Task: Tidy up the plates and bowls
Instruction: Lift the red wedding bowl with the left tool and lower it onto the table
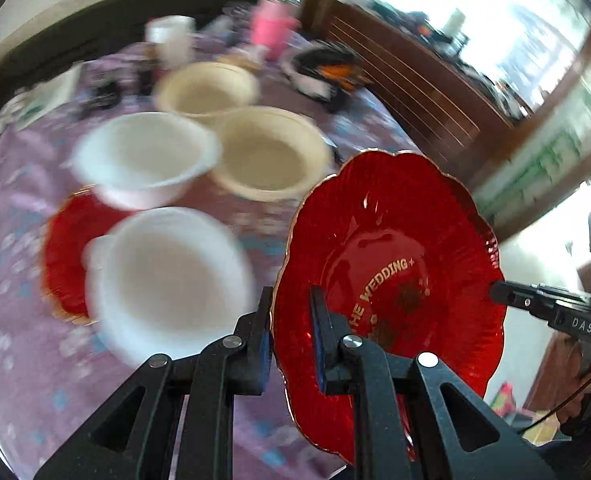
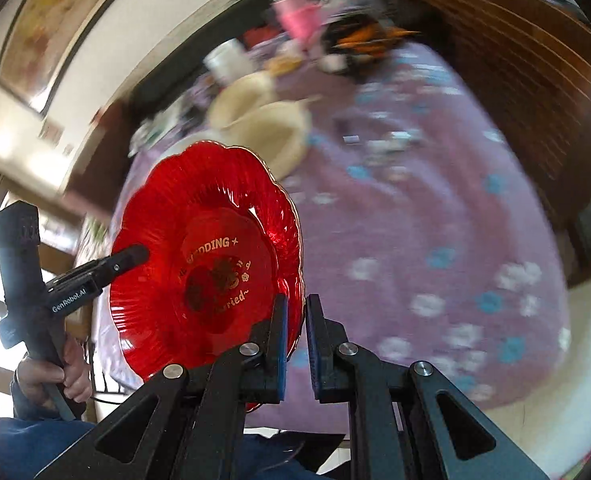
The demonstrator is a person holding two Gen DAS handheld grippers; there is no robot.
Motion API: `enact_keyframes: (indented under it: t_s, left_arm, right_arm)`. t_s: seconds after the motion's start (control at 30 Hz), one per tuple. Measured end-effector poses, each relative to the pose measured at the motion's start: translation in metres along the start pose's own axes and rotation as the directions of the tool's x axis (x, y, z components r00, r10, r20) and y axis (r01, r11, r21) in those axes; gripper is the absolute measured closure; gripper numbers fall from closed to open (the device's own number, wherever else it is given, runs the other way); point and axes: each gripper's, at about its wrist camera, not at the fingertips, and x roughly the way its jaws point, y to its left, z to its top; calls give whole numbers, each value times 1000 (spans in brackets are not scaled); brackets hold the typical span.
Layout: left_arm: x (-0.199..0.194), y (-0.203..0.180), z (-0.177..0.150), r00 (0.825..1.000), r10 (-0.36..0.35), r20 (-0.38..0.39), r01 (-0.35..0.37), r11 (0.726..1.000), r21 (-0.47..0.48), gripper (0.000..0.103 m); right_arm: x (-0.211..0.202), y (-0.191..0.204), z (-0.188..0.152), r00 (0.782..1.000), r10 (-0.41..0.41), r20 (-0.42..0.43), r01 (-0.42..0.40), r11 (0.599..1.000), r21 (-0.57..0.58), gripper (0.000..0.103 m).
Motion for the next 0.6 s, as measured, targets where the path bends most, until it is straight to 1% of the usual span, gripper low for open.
enact_keyframes:
  t_s: [0.07, 0.13, 0.2, 0.27, 0.3, 0.43, 0.6]
  left_arm:
    - [23, -23, 4, 1000, -7, -26, 8, 999, 43, 89]
    - [44, -38, 8, 999, -21, -45, 24, 998, 61, 89]
    - [67, -52, 11, 997, -11, -79, 16, 997, 70, 89]
    - [85, -59, 14, 995, -19, -99, 26, 997, 71, 89]
    - [94, -62, 14, 994, -5, -108, 14, 997, 77, 89]
    - [116, -68, 20, 991, 18, -132, -8, 997, 78, 89]
    - [128, -67, 21, 990, 40, -139, -28, 996, 85, 89]
  right_arm:
    - [-7, -23, -3, 999, -33, 12, 32, 999, 39, 93]
    - [-11, -49, -5, 998, -61, 15, 60, 994, 86, 93]
    - [-11, -68, -6, 996, -92, 14, 90, 990, 109, 93]
    - [-9, -81, -7, 994, -109, 8, 107, 986, 127, 93]
    - [-7, -88, -6, 992, -127, 6, 125, 984, 130, 93]
    - [2, -103, -1, 990, -138, 1, 136, 981, 137, 93]
    - [14, -117, 11, 990, -141, -8, 141, 980, 144, 93]
